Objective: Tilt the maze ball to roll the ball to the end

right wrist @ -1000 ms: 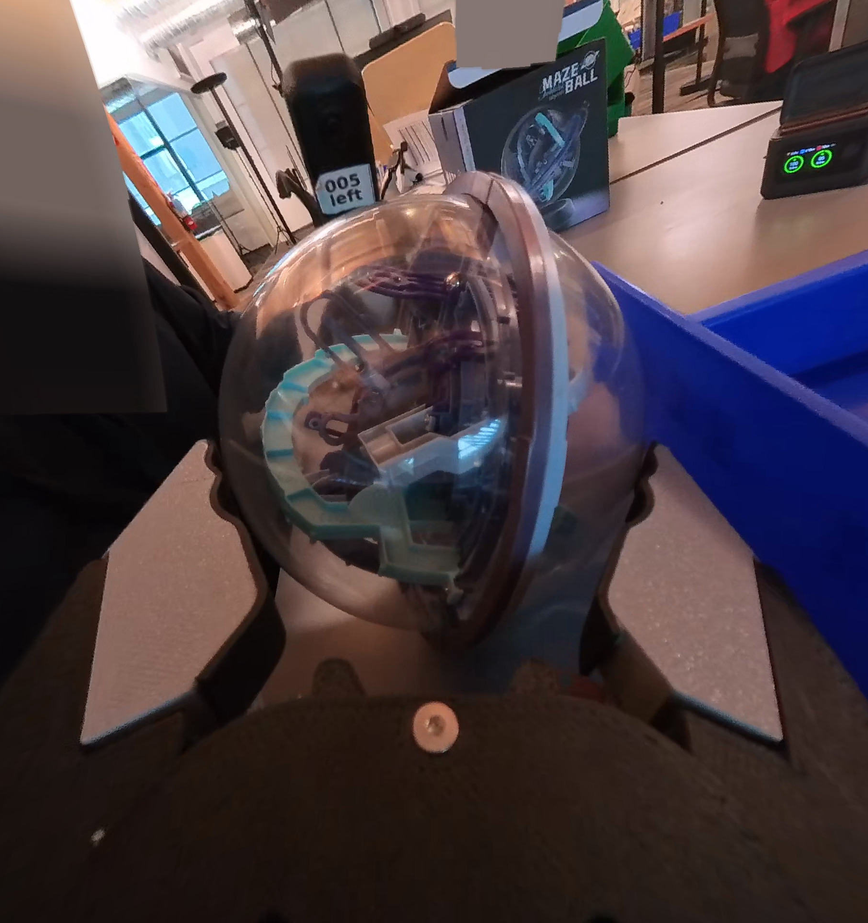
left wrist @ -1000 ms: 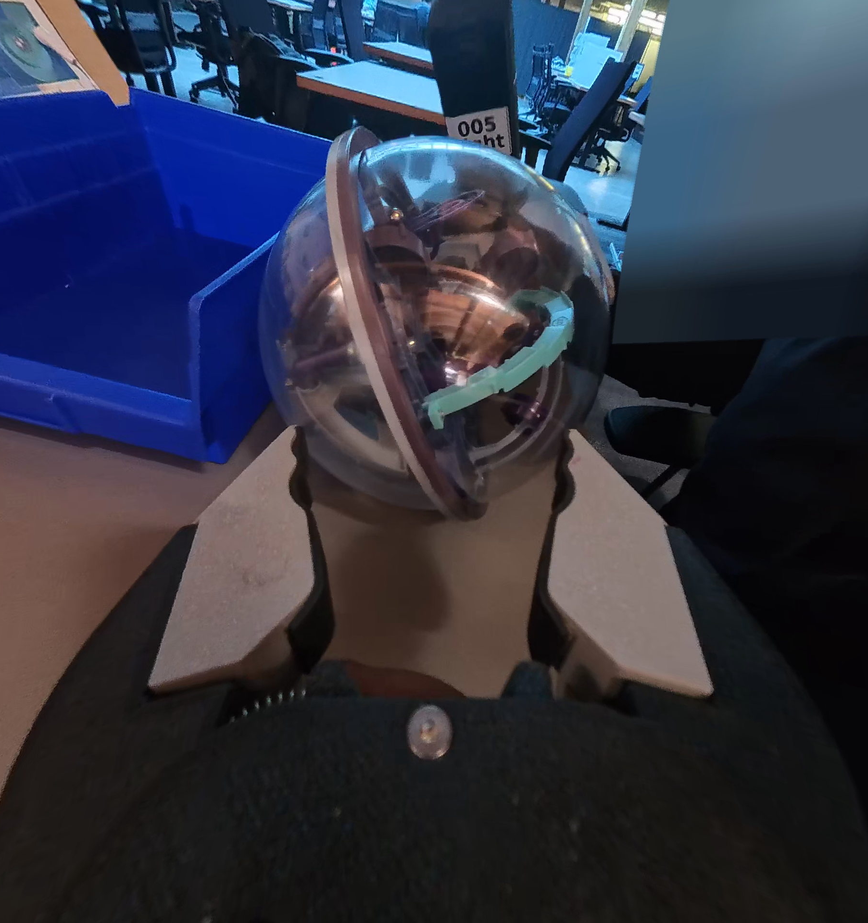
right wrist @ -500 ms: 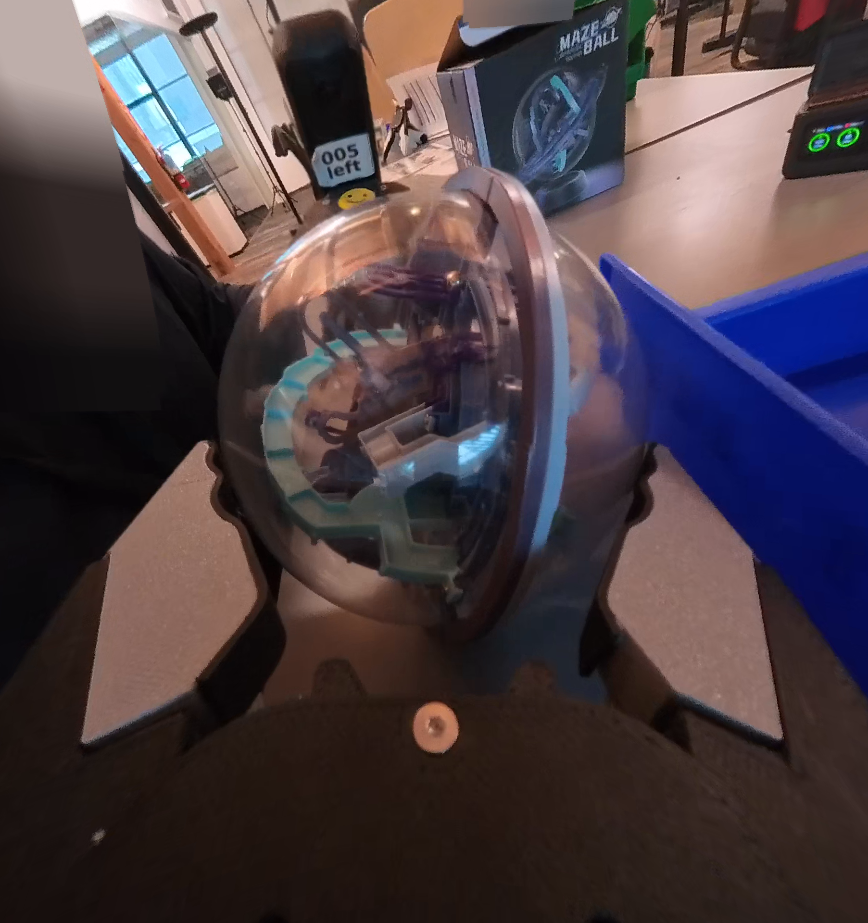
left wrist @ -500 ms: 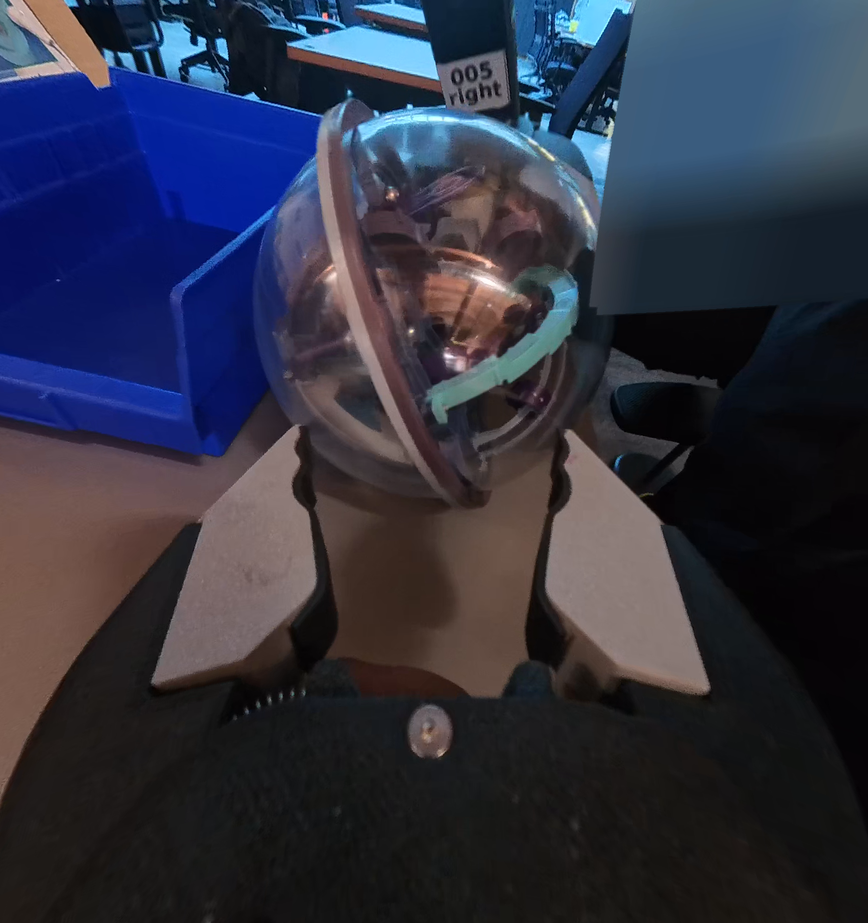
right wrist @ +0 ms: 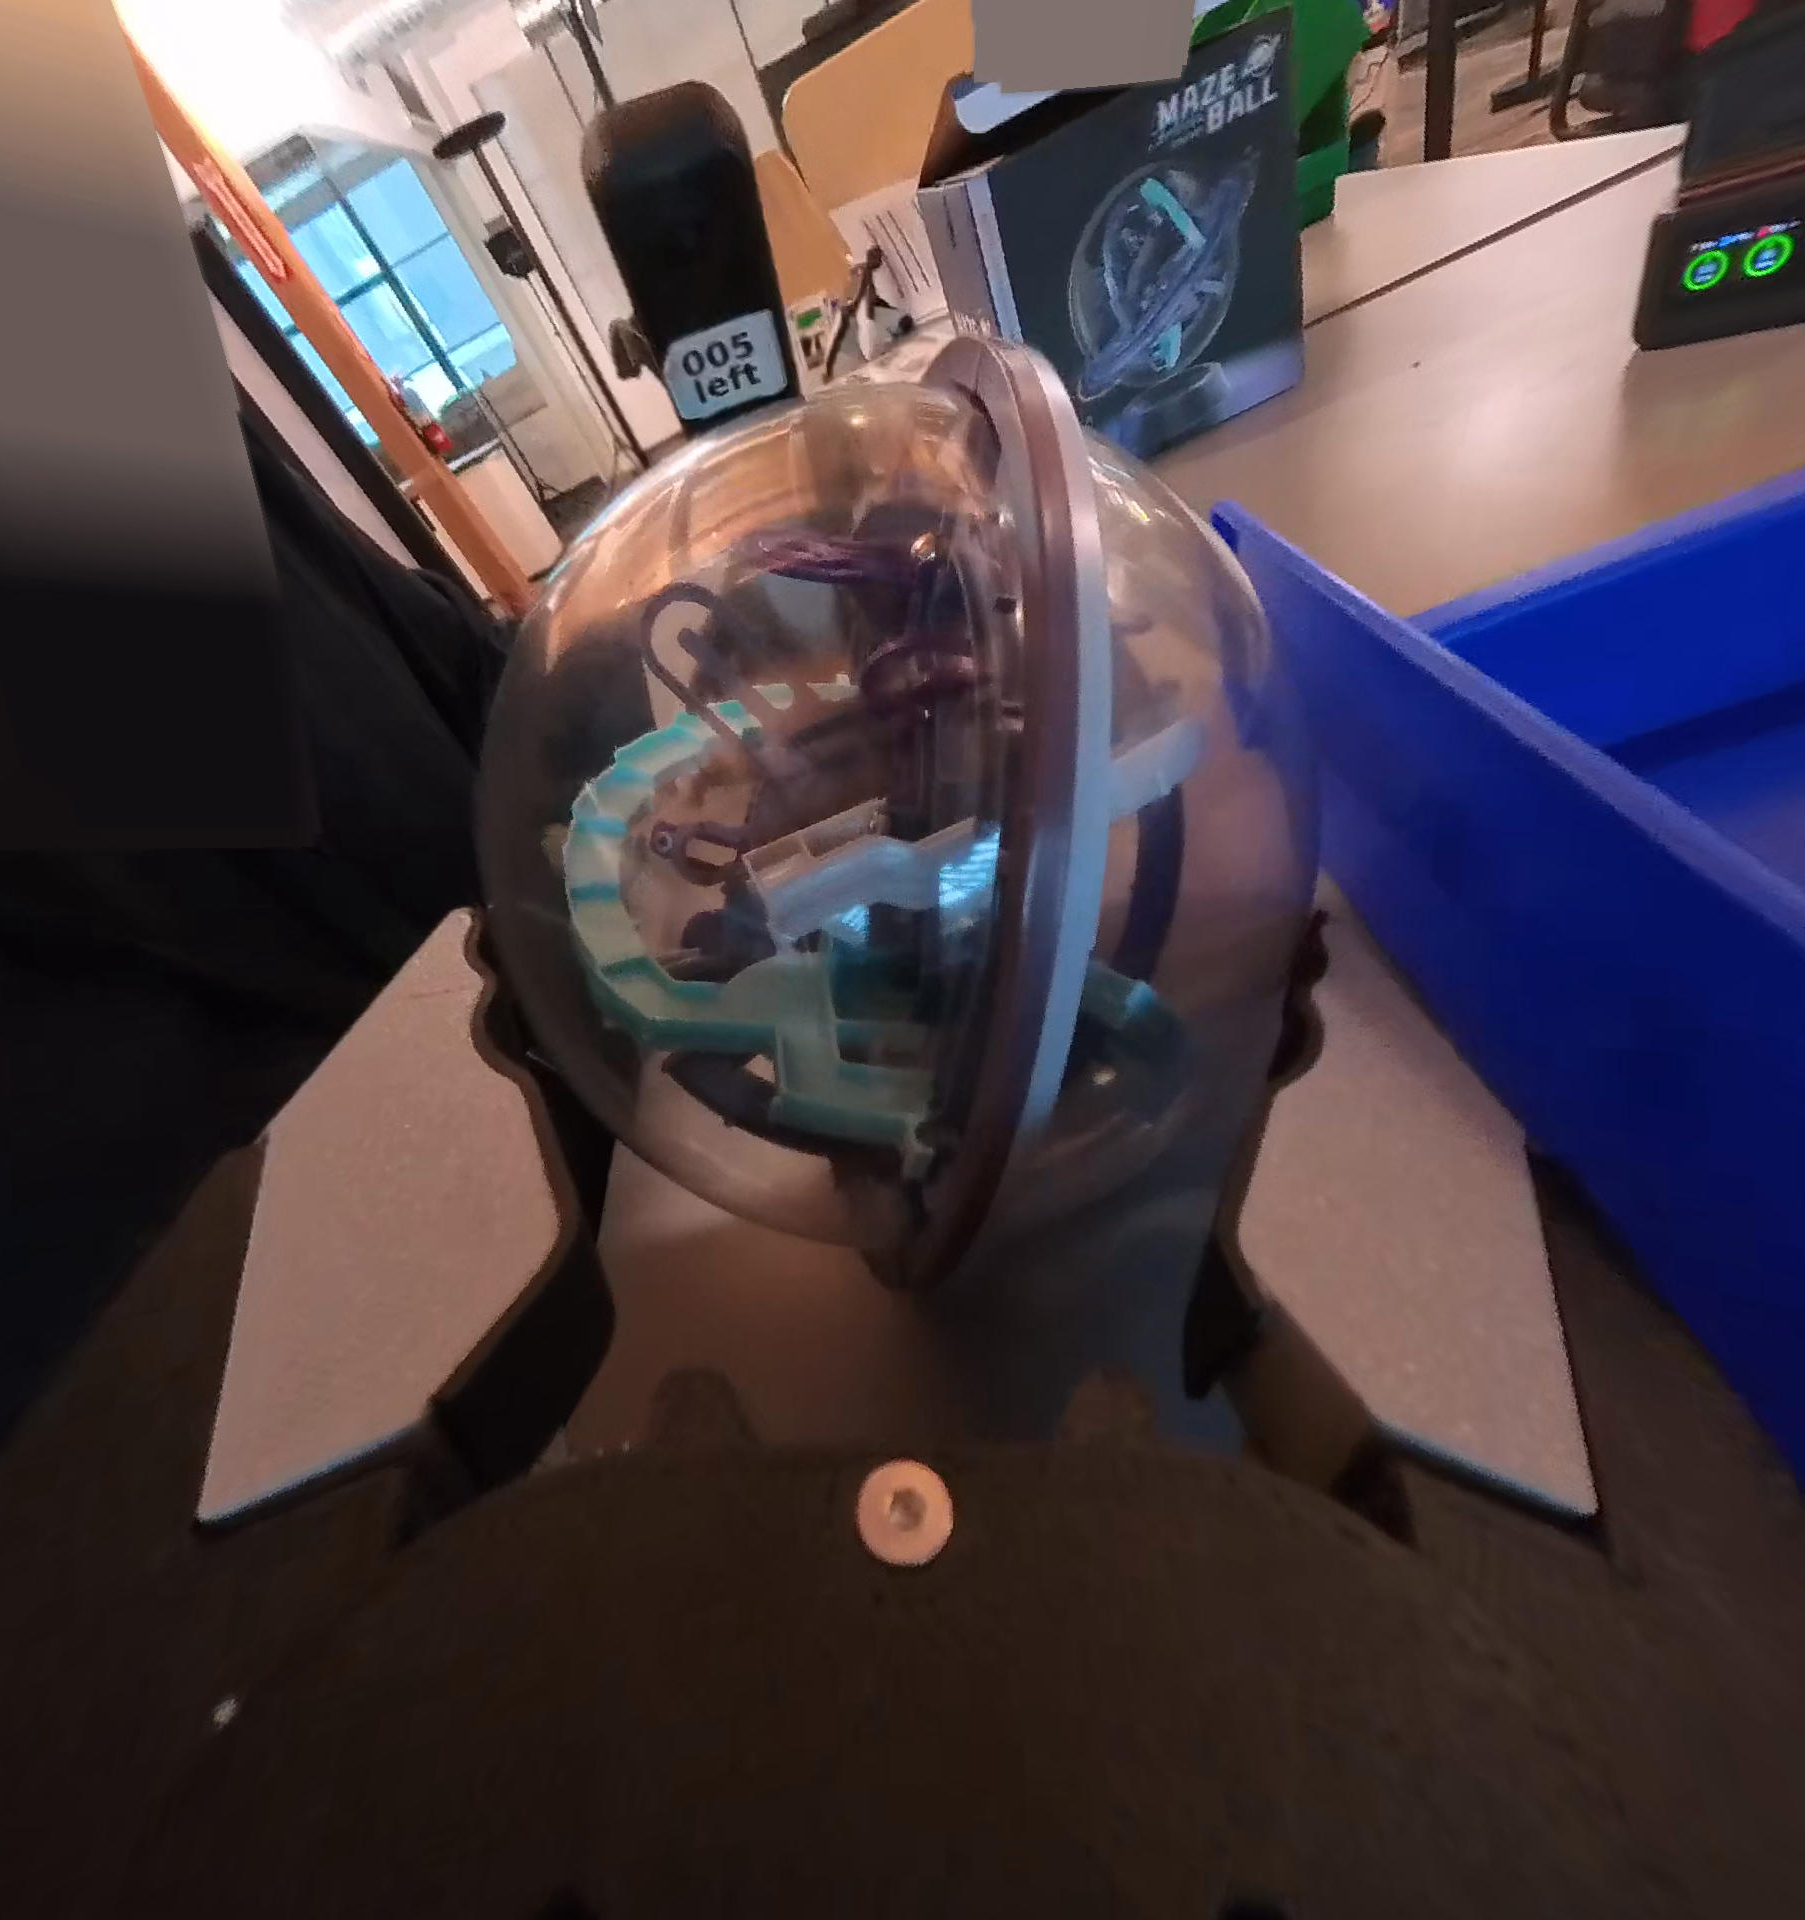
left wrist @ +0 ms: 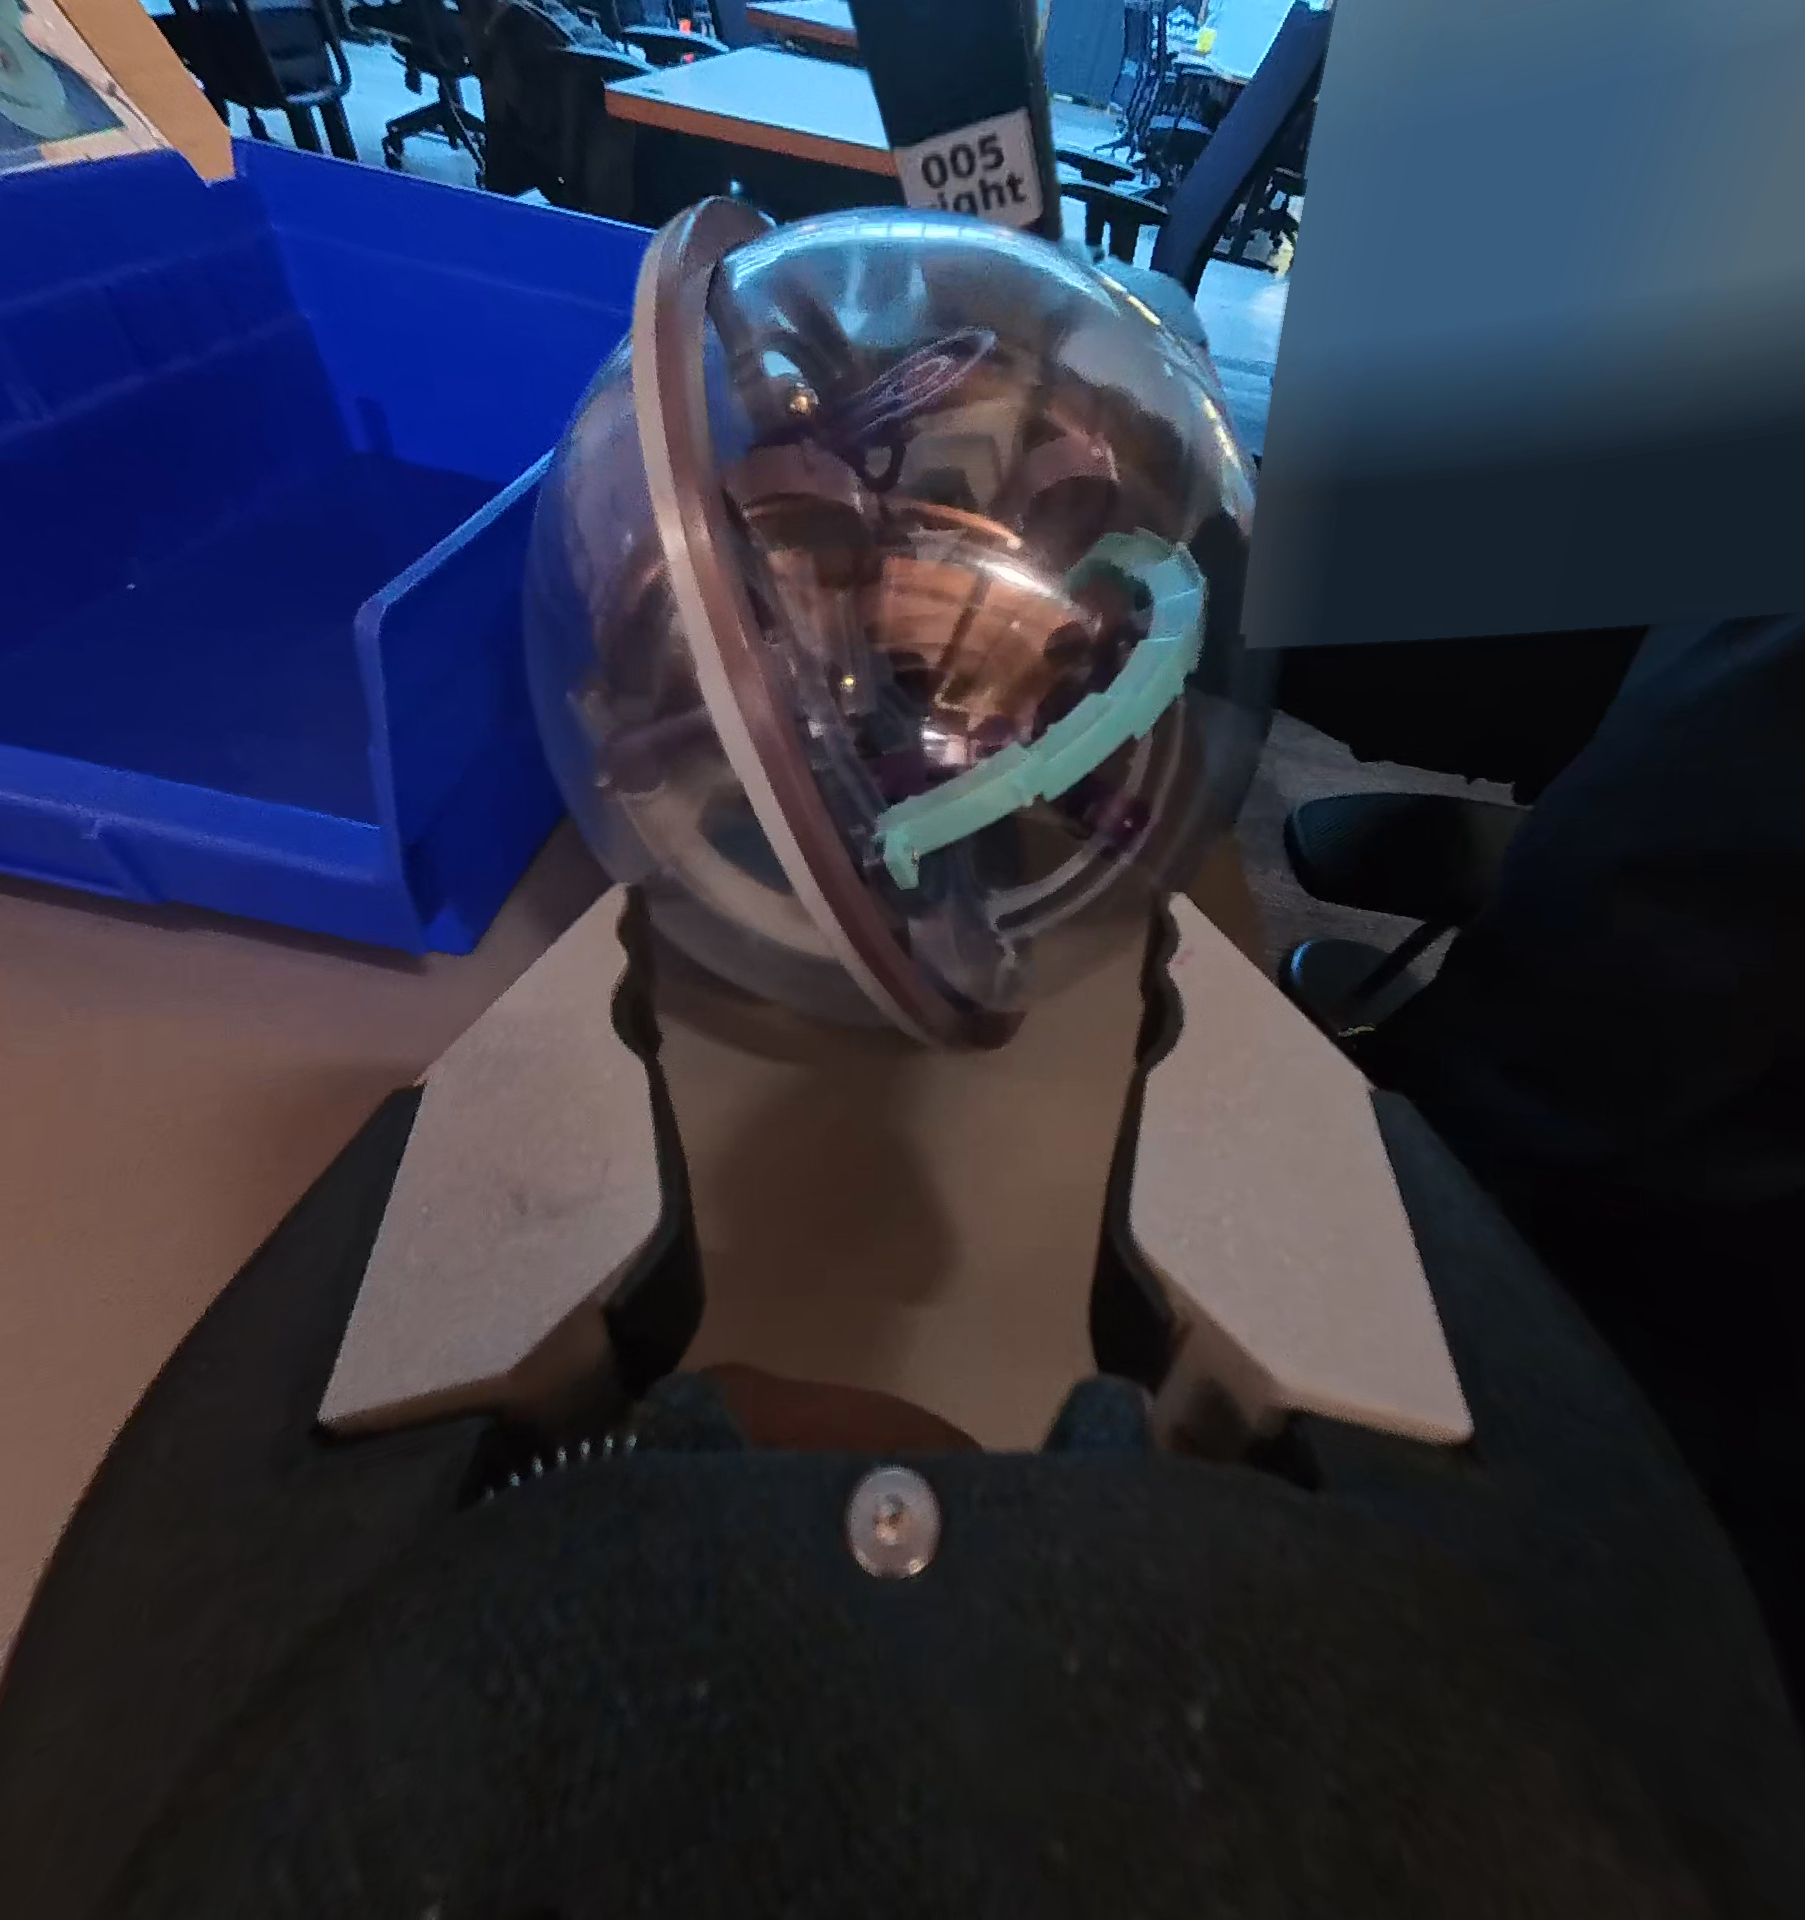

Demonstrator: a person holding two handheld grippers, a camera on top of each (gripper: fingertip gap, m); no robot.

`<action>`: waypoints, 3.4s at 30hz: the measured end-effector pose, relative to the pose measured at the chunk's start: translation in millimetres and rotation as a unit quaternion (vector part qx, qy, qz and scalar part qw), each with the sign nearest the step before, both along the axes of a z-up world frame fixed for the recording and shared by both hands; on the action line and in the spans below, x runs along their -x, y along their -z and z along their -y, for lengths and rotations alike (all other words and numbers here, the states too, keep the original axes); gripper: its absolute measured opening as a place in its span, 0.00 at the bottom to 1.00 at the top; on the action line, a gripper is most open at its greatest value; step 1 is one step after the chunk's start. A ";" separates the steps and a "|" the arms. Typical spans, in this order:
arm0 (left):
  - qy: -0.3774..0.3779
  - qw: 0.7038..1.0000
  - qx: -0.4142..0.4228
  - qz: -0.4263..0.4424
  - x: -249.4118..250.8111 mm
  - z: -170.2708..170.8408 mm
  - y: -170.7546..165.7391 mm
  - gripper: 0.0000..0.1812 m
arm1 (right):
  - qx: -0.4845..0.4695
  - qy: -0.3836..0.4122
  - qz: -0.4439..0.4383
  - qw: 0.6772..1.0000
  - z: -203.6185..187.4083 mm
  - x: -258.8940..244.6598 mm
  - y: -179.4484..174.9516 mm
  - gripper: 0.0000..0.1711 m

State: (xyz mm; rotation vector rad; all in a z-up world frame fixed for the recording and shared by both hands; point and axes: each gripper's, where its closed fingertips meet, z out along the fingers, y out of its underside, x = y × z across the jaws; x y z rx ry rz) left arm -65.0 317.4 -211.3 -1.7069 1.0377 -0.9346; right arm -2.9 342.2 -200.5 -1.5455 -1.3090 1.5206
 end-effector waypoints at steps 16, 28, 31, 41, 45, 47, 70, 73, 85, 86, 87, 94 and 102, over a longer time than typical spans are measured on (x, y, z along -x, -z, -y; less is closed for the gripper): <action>-0.001 1.000 -0.023 -0.007 -1.3 0.6 1.4 0.53 | -0.041 0.015 0.008 0.999 3.9 8.2 1.0 0.88; -0.004 0.997 -0.071 -0.024 -0.9 -0.7 -9.7 0.53 | -0.084 0.016 -0.007 0.996 3.7 8.3 -8.9 0.88; -0.005 0.995 -0.088 -0.038 -1.0 -3.0 -12.2 0.53 | -0.105 0.017 -0.009 0.994 1.7 8.4 -14.1 0.88; -0.011 0.992 -0.117 -0.044 0.9 -5.6 -23.0 0.53 | -0.131 0.016 -0.023 0.991 -0.7 10.5 -27.1 0.88; -0.014 0.991 -0.126 -0.049 2.6 -7.1 -25.4 0.52 | -0.142 0.016 -0.026 0.989 -2.0 12.4 -31.6 0.88; -0.015 0.990 -0.132 -0.048 3.5 -7.4 -28.2 0.52 | -0.147 0.014 -0.026 0.989 -2.2 13.2 -33.5 0.88; -0.016 0.983 -0.177 -0.038 15.0 -10.7 -50.3 0.53 | -0.175 0.009 -0.065 0.982 -5.3 24.7 -52.2 0.88; -0.017 0.982 -0.183 -0.034 15.8 -12.3 -52.7 0.53 | -0.178 0.008 -0.076 0.981 -6.7 25.9 -56.4 0.88; -0.023 0.973 -0.220 -0.062 16.6 -14.8 -50.2 0.54 | -0.227 0.000 -0.092 0.970 -6.3 28.5 -62.4 0.88; -0.023 0.972 -0.224 -0.063 16.6 -14.7 -50.4 0.54 | -0.230 -0.001 -0.092 0.969 -6.3 28.5 -61.8 0.88; -0.022 0.971 -0.229 -0.063 16.7 -14.4 -50.7 0.54 | -0.234 -0.002 -0.091 0.968 -6.1 28.5 -61.0 0.88; -0.022 0.966 -0.248 -0.070 17.9 -14.7 -50.9 0.54 | -0.255 -0.005 -0.091 0.963 -5.6 29.2 -59.9 0.88; -0.024 0.961 -0.264 -0.078 19.8 -16.9 -53.3 0.54 | -0.272 -0.005 -0.100 0.957 -6.4 31.1 -64.3 0.88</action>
